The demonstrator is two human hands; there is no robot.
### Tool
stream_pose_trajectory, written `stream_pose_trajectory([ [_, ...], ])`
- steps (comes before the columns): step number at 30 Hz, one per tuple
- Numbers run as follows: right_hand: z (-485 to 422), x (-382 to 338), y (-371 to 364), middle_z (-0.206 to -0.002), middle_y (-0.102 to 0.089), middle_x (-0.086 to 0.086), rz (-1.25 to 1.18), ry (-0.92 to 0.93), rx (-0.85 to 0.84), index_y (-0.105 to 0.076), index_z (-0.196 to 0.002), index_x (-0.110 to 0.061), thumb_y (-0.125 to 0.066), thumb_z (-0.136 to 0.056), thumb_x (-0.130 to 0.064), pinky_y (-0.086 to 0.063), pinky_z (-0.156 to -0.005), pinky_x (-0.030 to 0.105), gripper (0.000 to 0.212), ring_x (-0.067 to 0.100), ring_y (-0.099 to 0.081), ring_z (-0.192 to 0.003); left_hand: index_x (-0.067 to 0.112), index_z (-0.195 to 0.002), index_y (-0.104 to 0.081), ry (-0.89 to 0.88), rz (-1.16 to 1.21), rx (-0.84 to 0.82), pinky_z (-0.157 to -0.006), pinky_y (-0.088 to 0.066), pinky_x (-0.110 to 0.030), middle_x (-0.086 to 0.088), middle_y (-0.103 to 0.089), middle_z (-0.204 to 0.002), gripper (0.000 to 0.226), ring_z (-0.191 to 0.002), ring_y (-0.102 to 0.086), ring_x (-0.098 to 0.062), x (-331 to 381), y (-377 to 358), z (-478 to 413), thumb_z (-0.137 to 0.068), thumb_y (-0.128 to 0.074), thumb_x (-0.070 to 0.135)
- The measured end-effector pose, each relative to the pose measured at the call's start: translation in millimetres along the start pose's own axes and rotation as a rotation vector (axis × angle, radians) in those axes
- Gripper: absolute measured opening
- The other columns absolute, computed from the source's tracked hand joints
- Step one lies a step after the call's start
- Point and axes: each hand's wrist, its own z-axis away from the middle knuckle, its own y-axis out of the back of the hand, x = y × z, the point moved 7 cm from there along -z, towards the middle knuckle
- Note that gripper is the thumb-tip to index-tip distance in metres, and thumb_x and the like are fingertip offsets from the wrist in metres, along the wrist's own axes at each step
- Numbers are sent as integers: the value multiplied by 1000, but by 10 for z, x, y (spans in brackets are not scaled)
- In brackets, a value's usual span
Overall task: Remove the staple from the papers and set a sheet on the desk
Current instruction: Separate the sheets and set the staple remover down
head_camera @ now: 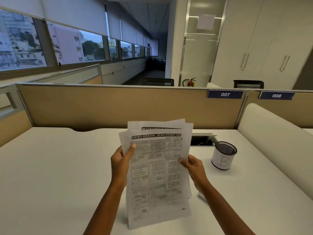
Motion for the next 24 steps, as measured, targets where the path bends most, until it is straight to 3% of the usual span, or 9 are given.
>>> stream_pose_trajectory([
  [6,74,-325,-7,-86,-70,0,-128,129,91,-64,-89,-18,-52,-88,-7,-58,-59,22,17,7,-71,-69,24,-81,-59,7,-98,-138,-45,-51,-13,2,-66,-78,6,-61,-66,-11,-31,-57,117,-85,-55,21],
  [9,100,-496,-12,-81,-71,-8,-167,195,82,-62,-91,-20,-47,-91,-11,-58,-61,22,18,10,-70,-74,30,-80,-55,-73,-152,-139,-47,-51,-14,6,-62,-79,9,-69,-61,-10,78,-110,108,-85,-54,23],
  [11,147,-544,-57,-87,-70,-8,-157,223,29,-59,-99,-20,-51,-88,-32,-58,-64,24,18,13,-69,-81,31,-84,-53,-85,-195,-171,-55,-48,-18,6,-60,-82,8,-75,-59,-13,84,-153,113,-84,-55,24],
  [13,176,-498,-96,-97,-69,-7,-96,186,-20,-52,-112,-20,-57,-78,-48,-57,-63,22,44,12,-69,-86,26,-97,-51,-43,-182,-197,-59,-47,-20,4,-60,-89,16,-81,-59,-16,11,-180,140,-83,-57,23],
  [17,211,-399,-109,-109,-61,1,16,140,-7,-43,-118,-21,-51,-89,-20,-55,-58,16,30,10,-65,-91,22,-110,-47,-48,-182,-155,-61,-48,-21,0,-58,-98,28,-86,-58,-17,-51,-149,166,-84,-56,20],
  [24,198,-485,-45,-97,-63,4,78,180,96,-55,-103,-18,-53,-88,-13,-54,-57,14,15,11,-64,-84,14,-99,-56,-85,-155,-66,-63,-50,-28,-7,-63,-93,15,-80,-61,-26,0,-41,101,-87,-51,20],
])
